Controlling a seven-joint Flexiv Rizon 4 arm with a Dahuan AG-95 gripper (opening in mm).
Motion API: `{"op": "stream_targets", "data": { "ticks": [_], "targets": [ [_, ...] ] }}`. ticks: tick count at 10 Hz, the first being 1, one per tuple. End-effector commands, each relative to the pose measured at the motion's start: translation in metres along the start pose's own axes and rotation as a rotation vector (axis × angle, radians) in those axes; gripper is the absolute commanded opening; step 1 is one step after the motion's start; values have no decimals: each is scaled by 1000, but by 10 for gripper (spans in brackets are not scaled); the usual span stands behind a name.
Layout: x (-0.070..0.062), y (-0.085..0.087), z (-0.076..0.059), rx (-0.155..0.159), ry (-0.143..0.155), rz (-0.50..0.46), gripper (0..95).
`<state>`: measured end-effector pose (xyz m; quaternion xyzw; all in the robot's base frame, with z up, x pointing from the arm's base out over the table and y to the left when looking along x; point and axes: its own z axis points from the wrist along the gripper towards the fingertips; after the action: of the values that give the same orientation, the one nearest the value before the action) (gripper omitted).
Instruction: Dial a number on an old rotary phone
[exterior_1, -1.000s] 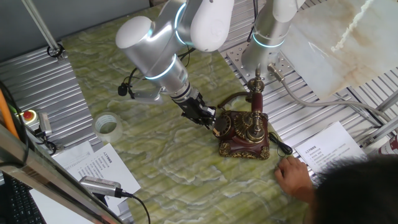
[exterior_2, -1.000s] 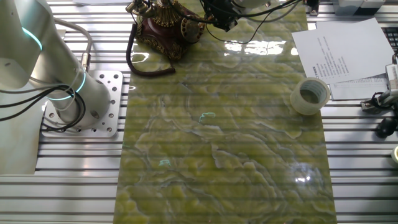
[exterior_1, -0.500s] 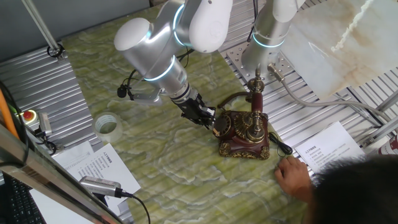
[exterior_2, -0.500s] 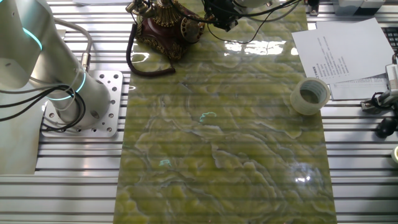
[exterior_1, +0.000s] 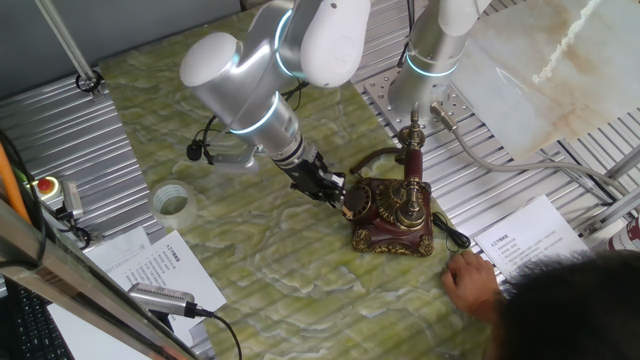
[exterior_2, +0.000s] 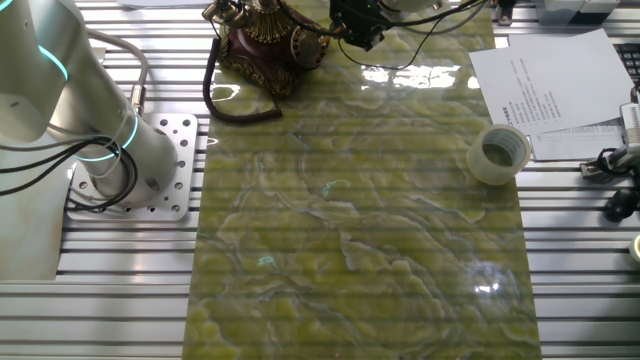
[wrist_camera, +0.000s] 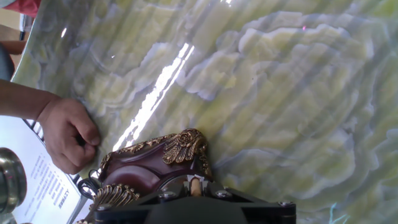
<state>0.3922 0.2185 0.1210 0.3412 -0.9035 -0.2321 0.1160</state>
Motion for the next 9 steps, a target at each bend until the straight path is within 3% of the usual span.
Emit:
{"op": "stream_targets", "data": {
  "ticks": [1,9],
  "targets": [
    [-1,-1,-2,-2,12,-4,0],
    [0,-3,-2,-13,30,-13,0]
  ]
}}
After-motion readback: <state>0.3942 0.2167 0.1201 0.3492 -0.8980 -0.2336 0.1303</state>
